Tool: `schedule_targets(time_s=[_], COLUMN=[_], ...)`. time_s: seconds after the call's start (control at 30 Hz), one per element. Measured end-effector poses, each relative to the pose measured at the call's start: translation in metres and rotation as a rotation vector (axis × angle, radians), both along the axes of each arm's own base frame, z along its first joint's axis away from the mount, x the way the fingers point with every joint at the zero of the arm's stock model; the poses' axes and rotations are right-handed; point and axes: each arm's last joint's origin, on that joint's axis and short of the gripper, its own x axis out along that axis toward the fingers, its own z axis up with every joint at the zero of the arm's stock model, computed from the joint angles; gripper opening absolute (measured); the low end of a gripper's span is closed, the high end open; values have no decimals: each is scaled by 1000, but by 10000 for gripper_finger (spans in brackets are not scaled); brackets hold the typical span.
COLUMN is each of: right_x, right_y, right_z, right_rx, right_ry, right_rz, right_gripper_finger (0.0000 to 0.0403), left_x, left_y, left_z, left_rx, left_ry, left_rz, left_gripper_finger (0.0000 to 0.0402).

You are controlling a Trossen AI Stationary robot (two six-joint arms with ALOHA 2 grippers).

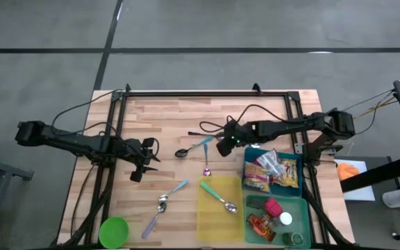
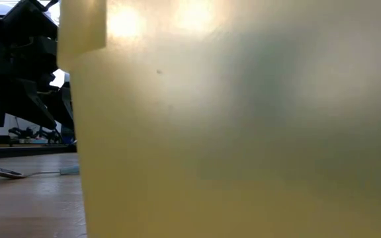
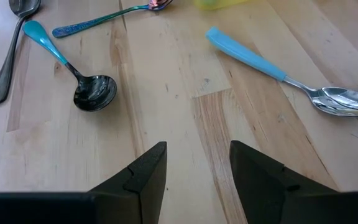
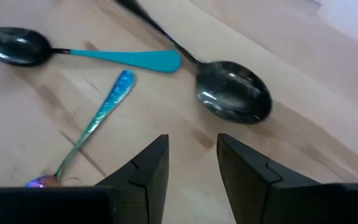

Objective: Pick & Place Food Item
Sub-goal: Put the black spoon into the yellow bin

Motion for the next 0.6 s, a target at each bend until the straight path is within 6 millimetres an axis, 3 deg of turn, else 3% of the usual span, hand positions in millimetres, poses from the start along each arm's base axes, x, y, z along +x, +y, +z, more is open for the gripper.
schedule_targets(time_s=[0.33,0.6], right_x=[-8,-43], right_y=[-14,-21], right_z=[-1,-12], right_rx=[14,103], right_ry=[-80,-323], right_rz=[-28,-61], right_gripper_finger=[134,135], left_x=[0,0], left_y=[0,0], left_z=[0,0], left_rx=[1,1], left_ry=[-1,0], left_rz=[-2,-1], left_gripper_finger=[174,174])
